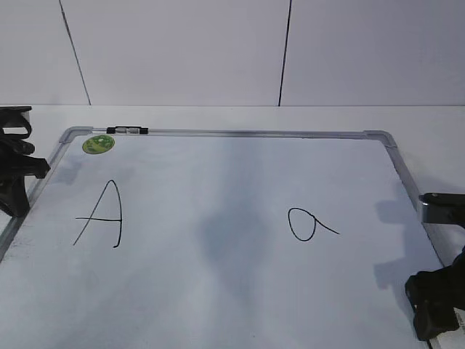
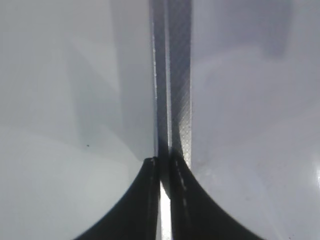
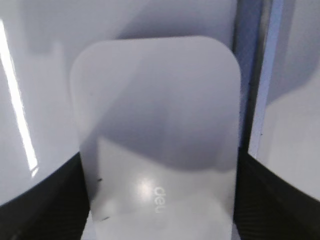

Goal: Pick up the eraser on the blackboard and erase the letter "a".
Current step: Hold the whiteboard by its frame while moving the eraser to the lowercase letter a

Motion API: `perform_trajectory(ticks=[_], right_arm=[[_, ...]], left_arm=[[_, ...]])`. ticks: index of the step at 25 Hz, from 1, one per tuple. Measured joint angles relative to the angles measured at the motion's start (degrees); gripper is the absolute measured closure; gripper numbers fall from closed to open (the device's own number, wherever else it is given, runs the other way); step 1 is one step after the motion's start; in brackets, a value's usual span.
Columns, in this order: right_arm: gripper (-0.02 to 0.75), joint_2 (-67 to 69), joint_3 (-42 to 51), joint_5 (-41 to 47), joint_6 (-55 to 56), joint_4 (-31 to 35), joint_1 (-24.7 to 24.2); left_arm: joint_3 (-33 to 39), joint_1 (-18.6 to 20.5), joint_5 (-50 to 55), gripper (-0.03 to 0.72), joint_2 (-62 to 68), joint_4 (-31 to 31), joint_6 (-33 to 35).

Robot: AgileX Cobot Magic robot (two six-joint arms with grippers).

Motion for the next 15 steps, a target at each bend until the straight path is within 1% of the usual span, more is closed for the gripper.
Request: perform_trajectory(ticks=[3, 7, 15], right_arm=[[0.158, 0.2, 0.0, 0.8, 0.0, 0.0, 0.0], [0.178, 0.2, 0.0, 1.9, -0.3, -0.3, 0.0], [0.195, 0.2, 0.0, 2.7, -0.3, -0.9, 0.0]], left_arm=[[0.0, 0.0, 0.0, 0.673, 0.0, 0.0, 0.0], [0.0, 0.0, 0.0, 0.673, 0.0, -0.1, 0.0], [0.0, 0.0, 0.0, 0.674, 0.0, -0.3, 0.0]])
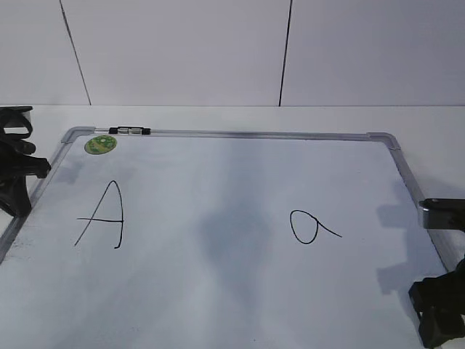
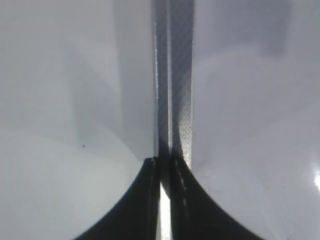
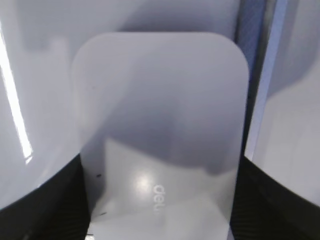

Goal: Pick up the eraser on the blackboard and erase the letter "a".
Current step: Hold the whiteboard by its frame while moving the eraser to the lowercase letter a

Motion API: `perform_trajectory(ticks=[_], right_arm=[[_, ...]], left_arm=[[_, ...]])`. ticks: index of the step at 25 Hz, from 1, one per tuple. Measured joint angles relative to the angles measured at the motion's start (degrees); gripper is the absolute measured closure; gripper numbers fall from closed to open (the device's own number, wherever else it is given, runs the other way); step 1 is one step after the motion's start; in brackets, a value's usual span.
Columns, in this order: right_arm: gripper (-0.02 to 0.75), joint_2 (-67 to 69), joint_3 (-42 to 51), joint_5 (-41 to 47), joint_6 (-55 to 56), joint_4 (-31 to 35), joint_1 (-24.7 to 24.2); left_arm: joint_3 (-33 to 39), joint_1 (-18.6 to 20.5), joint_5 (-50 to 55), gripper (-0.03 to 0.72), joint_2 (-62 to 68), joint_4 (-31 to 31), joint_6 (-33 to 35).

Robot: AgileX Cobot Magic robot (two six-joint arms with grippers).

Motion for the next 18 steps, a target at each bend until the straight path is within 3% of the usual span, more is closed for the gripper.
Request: perform_trajectory(ticks=[8, 18], right_arm=[[0.196, 0.3, -0.5, 0.6, 0.0, 0.0, 0.0], [0.196, 0.6, -10.6, 6.0, 0.0, -1.6, 0.0]], left_arm=[[0.0, 0.0, 0.0, 0.674, 0.0, 0.0, 0.0], [0.0, 0.0, 0.0, 0.673, 0.0, -0.3, 0.0]])
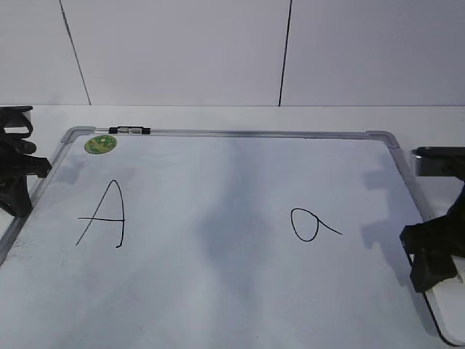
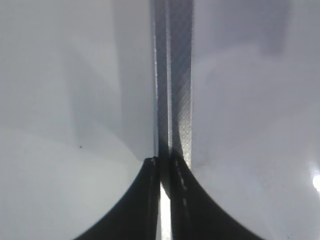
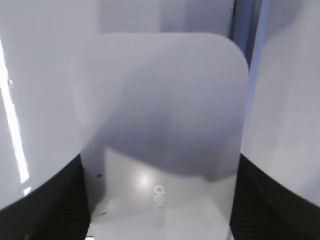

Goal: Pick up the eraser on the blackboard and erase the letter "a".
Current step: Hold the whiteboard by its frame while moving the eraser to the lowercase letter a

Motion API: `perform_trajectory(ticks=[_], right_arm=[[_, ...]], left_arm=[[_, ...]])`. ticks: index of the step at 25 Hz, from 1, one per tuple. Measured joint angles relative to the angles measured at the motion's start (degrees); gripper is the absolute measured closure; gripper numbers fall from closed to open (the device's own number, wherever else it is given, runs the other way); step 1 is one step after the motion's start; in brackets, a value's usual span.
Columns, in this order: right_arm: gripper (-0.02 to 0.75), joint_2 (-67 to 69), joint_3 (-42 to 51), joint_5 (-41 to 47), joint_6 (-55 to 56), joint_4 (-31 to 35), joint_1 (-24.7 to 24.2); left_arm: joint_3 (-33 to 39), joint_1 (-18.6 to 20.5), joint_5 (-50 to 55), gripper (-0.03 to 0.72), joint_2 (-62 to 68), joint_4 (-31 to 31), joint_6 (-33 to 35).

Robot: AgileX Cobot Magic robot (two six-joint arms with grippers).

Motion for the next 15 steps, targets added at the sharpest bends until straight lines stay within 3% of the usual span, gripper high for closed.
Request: perform_trajectory(ticks=[7, 15], right_arm=[[0.196, 1.6, -8.7, 1.8, -1.4, -1.1, 0.0], [0.196, 15.3, -22.0, 8.6, -3.6, -1.2, 0.1]], left_arm=[[0.0, 0.0, 0.1, 0.673, 0.0, 0.0, 0.0], [0.0, 0.0, 0.4, 0.673, 0.0, -0.2, 0.0]])
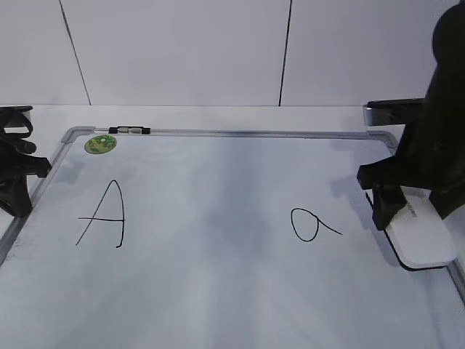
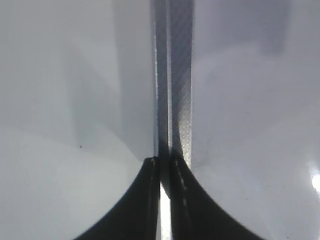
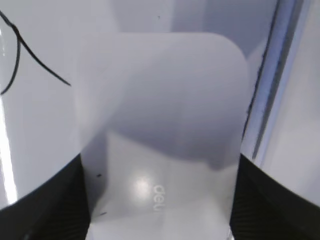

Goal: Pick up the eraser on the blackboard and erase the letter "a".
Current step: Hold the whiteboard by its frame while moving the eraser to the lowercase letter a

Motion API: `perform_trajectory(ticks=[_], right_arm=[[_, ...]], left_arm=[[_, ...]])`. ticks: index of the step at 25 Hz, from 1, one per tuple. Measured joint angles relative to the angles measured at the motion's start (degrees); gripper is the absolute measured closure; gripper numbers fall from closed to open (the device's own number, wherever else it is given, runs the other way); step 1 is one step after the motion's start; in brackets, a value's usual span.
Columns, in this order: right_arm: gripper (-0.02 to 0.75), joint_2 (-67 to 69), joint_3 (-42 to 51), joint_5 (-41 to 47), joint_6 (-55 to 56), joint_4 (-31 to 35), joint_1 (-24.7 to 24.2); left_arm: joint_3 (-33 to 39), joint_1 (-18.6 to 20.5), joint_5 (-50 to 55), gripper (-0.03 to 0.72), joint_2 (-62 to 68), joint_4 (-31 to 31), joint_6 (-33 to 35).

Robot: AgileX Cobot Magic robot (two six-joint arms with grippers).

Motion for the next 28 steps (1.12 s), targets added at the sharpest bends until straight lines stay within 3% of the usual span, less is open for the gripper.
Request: perform_trajectory(ticks=[8, 20, 28], right_arm=[[0.196, 8.8, -8.9, 0.4, -0.4, 0.6, 0.0], [0.196, 13.8, -9.4, 0.4, -1.0, 2.0, 0.0], [0.197, 15.6, -11.6, 0.5, -1.0, 0.8, 5.4]], left_arm=[[0.0, 0.0, 0.1, 0.673, 0.0, 0.0, 0.0], [0.0, 0.0, 0.3, 0.673, 0.0, 0.0, 0.0], [0.0, 0.0, 0.4, 0.671, 0.0, 0.0, 0.0]])
